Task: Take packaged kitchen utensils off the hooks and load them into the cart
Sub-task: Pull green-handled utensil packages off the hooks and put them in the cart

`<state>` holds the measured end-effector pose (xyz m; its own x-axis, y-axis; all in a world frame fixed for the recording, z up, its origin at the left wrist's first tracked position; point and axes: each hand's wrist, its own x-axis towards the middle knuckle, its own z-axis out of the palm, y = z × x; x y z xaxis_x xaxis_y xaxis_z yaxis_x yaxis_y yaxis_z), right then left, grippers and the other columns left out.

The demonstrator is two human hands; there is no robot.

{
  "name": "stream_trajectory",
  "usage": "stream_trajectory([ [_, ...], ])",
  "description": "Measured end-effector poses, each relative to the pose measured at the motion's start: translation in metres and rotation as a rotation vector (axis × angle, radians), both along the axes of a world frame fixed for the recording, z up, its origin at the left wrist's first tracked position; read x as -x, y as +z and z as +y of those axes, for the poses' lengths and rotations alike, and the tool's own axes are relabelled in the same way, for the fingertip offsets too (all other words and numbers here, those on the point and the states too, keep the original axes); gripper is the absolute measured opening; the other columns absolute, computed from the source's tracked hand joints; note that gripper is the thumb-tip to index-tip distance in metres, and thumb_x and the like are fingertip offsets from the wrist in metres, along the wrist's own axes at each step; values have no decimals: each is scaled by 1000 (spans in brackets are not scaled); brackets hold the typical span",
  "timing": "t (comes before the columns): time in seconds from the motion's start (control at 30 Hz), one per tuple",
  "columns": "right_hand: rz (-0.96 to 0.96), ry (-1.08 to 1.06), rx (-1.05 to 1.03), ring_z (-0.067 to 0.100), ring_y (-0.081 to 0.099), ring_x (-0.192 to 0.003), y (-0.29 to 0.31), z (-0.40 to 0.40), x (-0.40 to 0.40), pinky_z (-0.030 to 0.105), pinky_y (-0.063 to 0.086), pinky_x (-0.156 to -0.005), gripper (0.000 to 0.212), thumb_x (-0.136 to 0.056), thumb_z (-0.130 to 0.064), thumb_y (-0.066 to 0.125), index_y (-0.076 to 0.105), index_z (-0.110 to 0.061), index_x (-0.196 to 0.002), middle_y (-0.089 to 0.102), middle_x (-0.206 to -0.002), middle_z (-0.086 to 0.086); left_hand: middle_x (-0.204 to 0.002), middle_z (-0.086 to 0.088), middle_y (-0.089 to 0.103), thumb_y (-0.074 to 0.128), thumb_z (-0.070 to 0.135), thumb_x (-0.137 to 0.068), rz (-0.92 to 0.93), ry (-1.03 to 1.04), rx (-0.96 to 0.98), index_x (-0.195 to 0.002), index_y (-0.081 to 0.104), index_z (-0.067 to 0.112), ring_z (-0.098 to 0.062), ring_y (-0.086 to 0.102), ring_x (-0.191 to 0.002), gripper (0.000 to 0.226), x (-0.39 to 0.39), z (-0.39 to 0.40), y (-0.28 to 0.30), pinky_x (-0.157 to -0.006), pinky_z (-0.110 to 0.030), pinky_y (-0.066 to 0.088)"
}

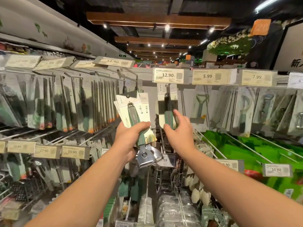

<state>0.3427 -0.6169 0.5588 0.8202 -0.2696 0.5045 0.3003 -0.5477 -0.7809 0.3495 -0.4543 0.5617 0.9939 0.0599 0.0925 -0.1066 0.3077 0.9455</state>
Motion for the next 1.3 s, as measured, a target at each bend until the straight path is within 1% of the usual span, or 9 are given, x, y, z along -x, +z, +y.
stream_trajectory([
  [0.13,173,58,-73,19,71,-79,12,-14,-45,28,59,-60,42,-100,-10,56,51,-18,-140,63,-119,5,-103,-7,82,88,5,-77,-3,1,0,-122,67,13,-29,79,-98,50,-12,-2,4,-96,-52,61],
  [0.23,241,96,-97,30,73,-87,17,-29,-72,45,64,-71,59,-96,2,54,50,-28,-146,67,-118,10,-106,-8,81,93,10,-70,15,4,12,-124,66,12,-28,78,-100,61,-21,-4,4,-98,-52,60],
  [0.4,272,220,-37,19,73,-86,22,-40,-102,23,51,-49,86,-87,17,55,36,-30,-157,50,-153,10,-109,-7,80,99,24,-54,62,29,32,-125,64,15,-28,77,-101,79,-35,-12,4,-97,-55,59],
  [0.63,269,319,-213,23,68,-96,24,-40,-125,31,62,-69,79,-89,24,50,39,-21,-154,51,-142,-6,-106,-10,79,96,17,-67,148,68,136,-122,60,12,-25,78,-92,67,-51,-22,2,-94,-55,61],
  [0.77,245,223,-195,23,64,-108,24,-39,-131,26,61,-70,71,-91,15,56,43,-18,-152,49,-151,1,-110,-7,80,99,38,-32,154,68,192,-128,63,14,-30,77,-101,105,-56,-27,0,-98,-59,57],
  [0.9,164,35,-17,21,67,-93,25,-24,-112,19,52,-61,53,-92,-8,63,54,-28,-141,60,-131,2,-113,-4,80,102,39,-45,176,104,225,-131,62,19,-29,77,-103,98,-57,-29,-1,-96,-60,58],
  [1.07,61,215,7,5,69,-90,22,11,-54,26,58,-82,28,-91,-23,66,70,-28,-118,72,-103,-10,-149,0,60,102,64,-21,158,94,253,-157,38,33,-28,63,-129,154,-44,-34,-2,-105,-59,52],
  [1.17,64,302,145,3,61,-117,11,24,-27,33,51,-104,54,-79,-28,65,65,-28,-133,67,-125,-12,-145,2,54,92,52,-74,176,84,293,-160,29,21,-18,58,-124,111,-24,-36,3,-106,-44,52],
  [1.3,0,244,331,-4,51,-115,-10,29,-4,15,43,-103,80,-75,-33,78,51,-21,-150,52,-126,-5,-121,-8,76,89,42,-81,162,67,332,-128,59,18,-28,78,-103,61,-27,-26,-12,-90,-50,63],
])
